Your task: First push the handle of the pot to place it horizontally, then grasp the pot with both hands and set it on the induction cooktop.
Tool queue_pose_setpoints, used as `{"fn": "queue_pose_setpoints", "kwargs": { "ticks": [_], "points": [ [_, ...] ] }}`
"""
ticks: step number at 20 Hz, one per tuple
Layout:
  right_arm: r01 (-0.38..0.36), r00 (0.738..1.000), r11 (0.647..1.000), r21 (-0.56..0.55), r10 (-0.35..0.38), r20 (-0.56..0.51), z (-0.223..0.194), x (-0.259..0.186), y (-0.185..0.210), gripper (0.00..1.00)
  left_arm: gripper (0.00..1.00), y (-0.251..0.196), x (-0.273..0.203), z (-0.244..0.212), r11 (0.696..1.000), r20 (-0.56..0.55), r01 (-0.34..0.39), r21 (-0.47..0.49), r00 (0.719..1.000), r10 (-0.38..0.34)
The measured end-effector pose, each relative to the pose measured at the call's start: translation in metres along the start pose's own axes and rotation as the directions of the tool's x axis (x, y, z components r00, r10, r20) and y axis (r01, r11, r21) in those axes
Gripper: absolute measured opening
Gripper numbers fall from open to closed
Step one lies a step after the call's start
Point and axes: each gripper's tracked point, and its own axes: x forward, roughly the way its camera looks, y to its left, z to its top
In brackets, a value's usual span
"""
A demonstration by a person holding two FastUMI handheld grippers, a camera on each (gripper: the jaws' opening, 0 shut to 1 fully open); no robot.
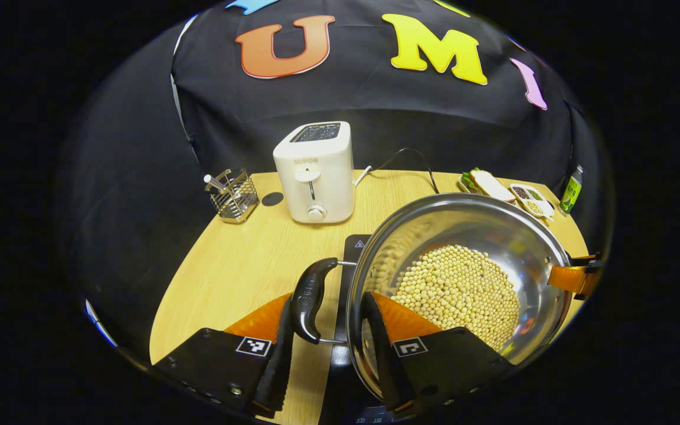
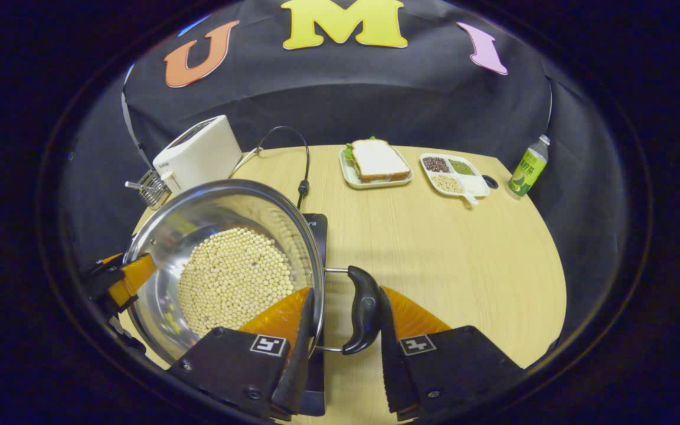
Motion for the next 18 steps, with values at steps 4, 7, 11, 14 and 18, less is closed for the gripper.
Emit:
{"fn": "queue_pose_setpoints", "kwargs": {
  "ticks": [4,7,11,14,18],
  "points": [
    [0.006,1.000,1.000,0.014,-0.006,-0.002,-0.001,0.000,0.001,0.55,0.61,0.000,0.002,0.002,0.999,0.015,0.008,0.031,1.000,-0.009],
    [0.006,1.000,1.000,0.018,-0.006,-0.002,-0.001,0.000,0.000,0.58,0.62,-0.001,0.001,0.003,0.999,0.016,0.017,0.034,1.000,-0.018],
    [-0.023,1.000,0.999,0.030,0.022,0.016,0.000,-0.002,0.001,0.63,0.77,0.003,-0.001,0.003,0.999,0.027,0.021,0.026,0.999,-0.021],
    [-0.033,0.998,0.999,0.035,0.031,0.048,-0.001,-0.009,-0.003,0.84,0.88,0.017,-0.012,0.018,0.998,0.115,-0.028,0.057,0.993,0.021],
    [-0.005,0.991,1.000,0.001,0.005,0.131,0.012,-0.033,-0.018,0.87,0.97,0.028,-0.046,0.040,0.990,0.217,-0.105,0.099,0.973,0.081]
  ]
}}
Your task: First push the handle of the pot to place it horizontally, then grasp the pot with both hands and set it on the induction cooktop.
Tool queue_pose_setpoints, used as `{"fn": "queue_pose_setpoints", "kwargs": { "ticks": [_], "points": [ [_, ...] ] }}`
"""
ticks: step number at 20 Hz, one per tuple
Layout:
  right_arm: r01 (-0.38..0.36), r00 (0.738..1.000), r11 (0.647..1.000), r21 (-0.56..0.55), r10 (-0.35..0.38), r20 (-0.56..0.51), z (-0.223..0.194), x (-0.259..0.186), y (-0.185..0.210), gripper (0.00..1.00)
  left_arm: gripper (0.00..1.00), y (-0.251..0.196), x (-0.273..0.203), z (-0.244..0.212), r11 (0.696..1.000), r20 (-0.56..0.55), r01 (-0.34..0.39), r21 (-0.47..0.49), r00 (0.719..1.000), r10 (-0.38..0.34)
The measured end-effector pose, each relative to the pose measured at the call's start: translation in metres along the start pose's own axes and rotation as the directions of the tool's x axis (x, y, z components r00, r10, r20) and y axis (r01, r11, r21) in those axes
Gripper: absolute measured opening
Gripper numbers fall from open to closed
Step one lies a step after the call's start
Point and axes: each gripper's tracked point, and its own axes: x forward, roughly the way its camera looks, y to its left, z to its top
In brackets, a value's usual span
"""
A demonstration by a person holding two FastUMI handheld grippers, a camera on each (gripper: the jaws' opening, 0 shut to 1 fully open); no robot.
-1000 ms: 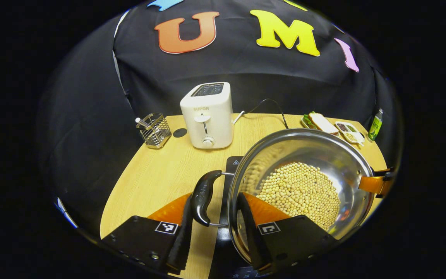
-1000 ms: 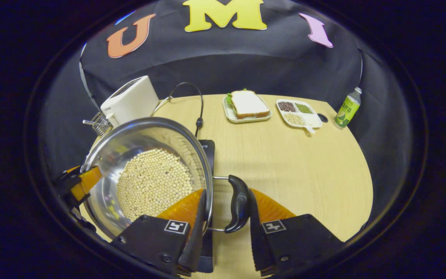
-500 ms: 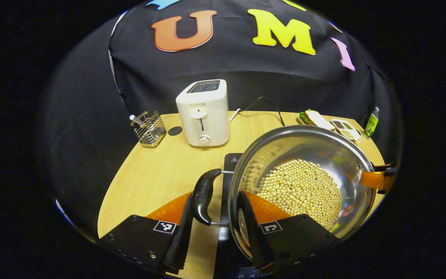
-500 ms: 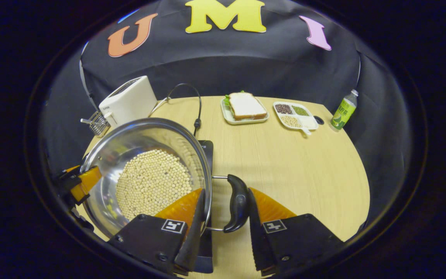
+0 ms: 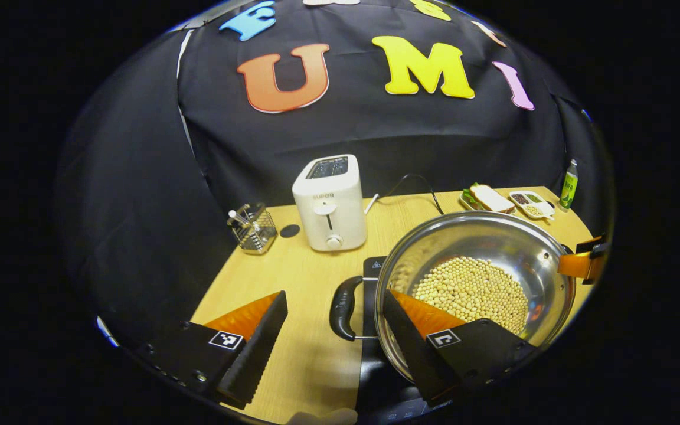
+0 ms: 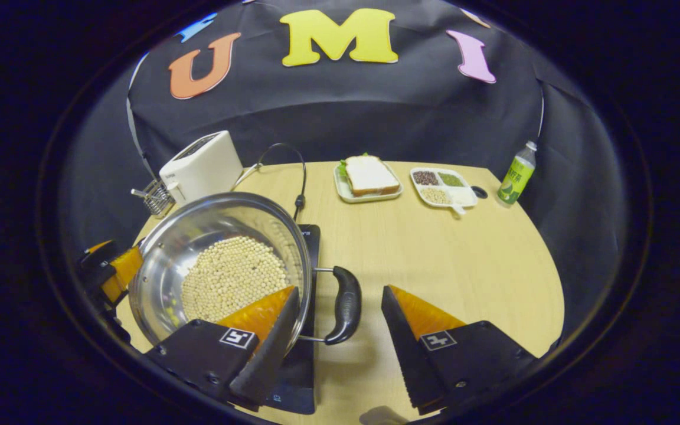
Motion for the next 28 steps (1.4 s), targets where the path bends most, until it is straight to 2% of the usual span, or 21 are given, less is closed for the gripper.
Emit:
{"fn": "queue_pose_setpoints", "kwargs": {
  "ticks": [2,6,8,10,13,20,23,28],
  "points": [
    [0.015,0.998,0.999,-0.045,-0.012,0.062,0.016,-0.021,-0.010,0.87,0.96,0.000,-0.020,0.016,1.000,0.032,-0.008,-0.008,0.999,0.008],
    [-0.011,0.981,0.996,-0.084,0.027,0.193,0.055,-0.079,-0.023,0.87,0.97,-0.004,-0.075,0.063,0.999,0.135,-0.028,-0.023,0.990,0.031],
    [-0.038,0.955,0.994,-0.106,0.068,0.288,0.082,-0.117,-0.029,0.87,0.96,-0.007,-0.111,0.100,0.998,0.251,-0.057,0.022,0.967,0.050],
    [-0.005,0.925,0.991,-0.131,0.054,0.377,0.106,-0.154,-0.049,0.89,0.96,-0.018,-0.148,0.133,0.997,0.341,-0.068,0.033,0.939,0.053],
    [-0.018,0.879,0.993,-0.120,0.072,0.471,0.130,-0.210,-0.068,1.00,0.96,-0.053,-0.194,0.167,0.999,0.397,-0.037,-0.008,0.917,0.037],
    [-0.019,0.785,0.996,-0.083,0.066,0.616,0.165,-0.321,-0.143,1.00,0.96,-0.110,-0.290,0.236,0.997,0.503,0.044,-0.070,0.864,-0.003],
    [0.008,0.755,0.999,-0.051,0.027,0.656,0.172,-0.354,-0.180,1.00,0.96,-0.143,-0.318,0.246,0.988,0.503,0.116,-0.104,0.863,-0.049],
    [-0.004,0.720,1.000,-0.018,0.016,0.694,0.172,-0.388,-0.210,1.00,0.96,-0.166,-0.340,0.244,0.984,0.478,0.136,-0.116,0.876,-0.065]
  ]
}}
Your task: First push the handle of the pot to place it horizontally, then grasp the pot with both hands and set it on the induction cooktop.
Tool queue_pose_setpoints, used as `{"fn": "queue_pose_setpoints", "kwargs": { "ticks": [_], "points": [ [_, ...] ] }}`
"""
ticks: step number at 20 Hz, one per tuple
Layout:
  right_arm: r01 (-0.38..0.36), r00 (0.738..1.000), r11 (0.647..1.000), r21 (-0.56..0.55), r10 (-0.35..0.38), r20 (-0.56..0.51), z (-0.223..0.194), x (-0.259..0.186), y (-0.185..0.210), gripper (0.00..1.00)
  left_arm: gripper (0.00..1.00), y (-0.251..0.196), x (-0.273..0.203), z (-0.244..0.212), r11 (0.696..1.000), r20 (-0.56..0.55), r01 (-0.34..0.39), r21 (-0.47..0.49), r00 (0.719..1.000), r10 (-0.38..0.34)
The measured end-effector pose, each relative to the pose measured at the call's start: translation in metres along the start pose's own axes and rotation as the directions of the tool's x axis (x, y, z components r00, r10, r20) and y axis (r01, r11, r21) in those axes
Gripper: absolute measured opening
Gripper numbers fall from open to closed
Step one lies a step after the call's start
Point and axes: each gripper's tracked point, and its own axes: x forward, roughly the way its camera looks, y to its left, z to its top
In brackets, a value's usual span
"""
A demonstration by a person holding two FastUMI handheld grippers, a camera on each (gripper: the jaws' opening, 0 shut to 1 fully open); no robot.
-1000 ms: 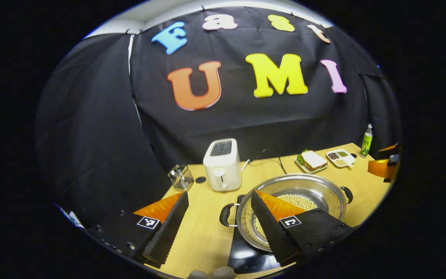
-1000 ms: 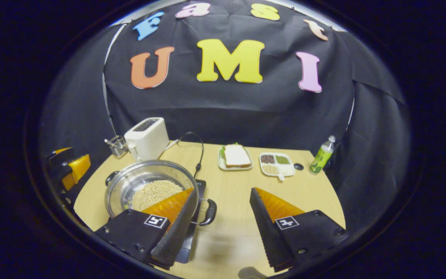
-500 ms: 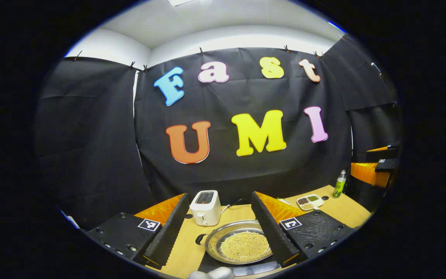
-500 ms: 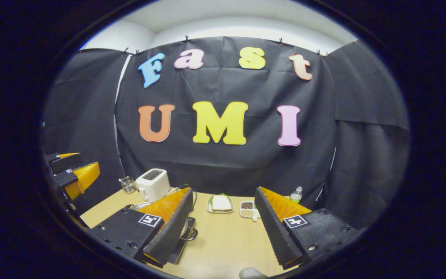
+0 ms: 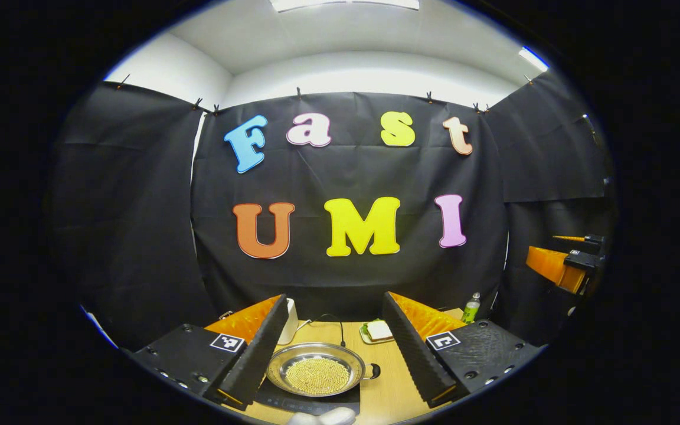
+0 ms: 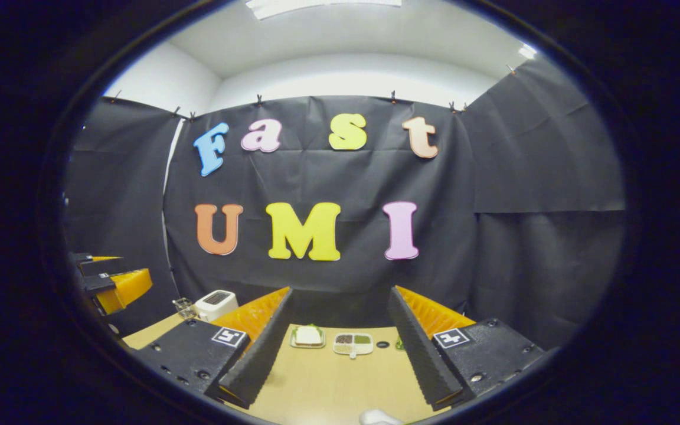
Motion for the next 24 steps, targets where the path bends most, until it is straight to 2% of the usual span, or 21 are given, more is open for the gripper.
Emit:
{"fn": "queue_pose_setpoints", "kwargs": {
  "ticks": [5,24],
  "points": [
    [0.011,1.000,1.000,0.019,-0.011,0.014,0.009,-0.017,-0.017,1.00,0.96,-0.013,-0.008,0.009,0.999,-0.008,0.003,-0.037,1.000,-0.004],
    [0.004,0.998,0.998,0.056,0.000,-0.059,-0.005,0.003,-0.022,1.00,0.96,-0.020,0.008,0.033,1.000,0.053,0.002,-0.004,0.999,-0.002]
  ]
}}
